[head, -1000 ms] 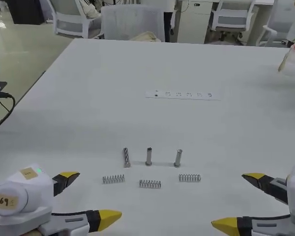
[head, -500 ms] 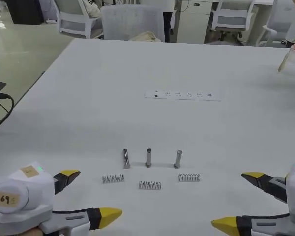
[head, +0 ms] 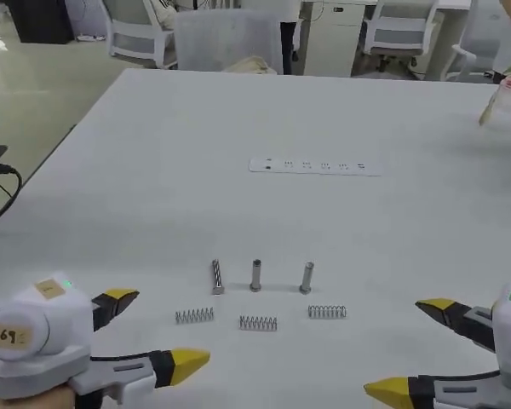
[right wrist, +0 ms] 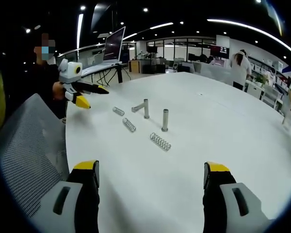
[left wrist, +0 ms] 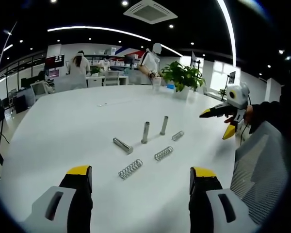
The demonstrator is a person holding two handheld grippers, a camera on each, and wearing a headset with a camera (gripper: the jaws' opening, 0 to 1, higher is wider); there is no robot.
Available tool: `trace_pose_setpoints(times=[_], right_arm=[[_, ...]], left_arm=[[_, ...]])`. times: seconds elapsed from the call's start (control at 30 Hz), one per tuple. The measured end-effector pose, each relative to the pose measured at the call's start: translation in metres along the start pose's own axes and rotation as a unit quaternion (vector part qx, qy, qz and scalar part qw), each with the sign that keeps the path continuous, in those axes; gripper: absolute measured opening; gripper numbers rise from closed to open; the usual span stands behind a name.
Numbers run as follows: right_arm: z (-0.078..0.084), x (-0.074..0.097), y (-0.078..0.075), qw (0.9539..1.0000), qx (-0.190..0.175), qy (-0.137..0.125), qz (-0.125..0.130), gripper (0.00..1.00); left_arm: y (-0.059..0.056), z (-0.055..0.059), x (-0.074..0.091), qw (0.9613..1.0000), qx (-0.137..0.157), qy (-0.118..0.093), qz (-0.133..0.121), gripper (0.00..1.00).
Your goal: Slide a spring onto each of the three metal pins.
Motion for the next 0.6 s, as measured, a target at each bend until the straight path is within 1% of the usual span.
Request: trace_pose_setpoints(times=[0.2,0.33,0.4,0.43,0.5,0.6], right_arm=[[0.0,0.001,0.0,1.0,0.0,-0.002,0.002,0.88],[0.0,0.001,0.0,1.0,0.0,-0.002,0.003,0.88],[0.0,0.002,0.0,1.0,0.0,-0.002,0.004,0.88],[0.0,0.002,0.0,1.0,0.0,-0.003,0.004,0.88],[0.0,0.002,0.0,1.0,0.0,-0.003,0.005,0.88],[-0.001,0.003,0.0,1.0,0.0,-0.004,0.007,0.88]], left_arm=[[0.004,-0.008,-0.01,0.9999,-0.01,-0.001,-0.008,0.76],[0.006,-0.015,-0.017,0.9997,-0.022,0.004,-0.014,0.73],[0.009,-0.02,-0.021,0.9996,-0.024,0.003,-0.016,0.72],[0.013,-0.025,-0.026,0.9995,-0.022,0.002,-0.021,0.71],[0.017,-0.031,-0.032,0.9995,-0.017,0.0,-0.025,0.69],[0.02,-0.038,-0.041,0.9993,-0.017,-0.001,-0.034,0.68]])
Point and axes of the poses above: the centre of the closed fingertips' face, and the gripper's own axes: x roughly backward along the fingers, y roughly to its left, z roughly out of its underside, the point moved 6 cm from there along x, roughly backward along the fingers, and after that the axes turned 15 degrees about -z, right-handed, at the moved point
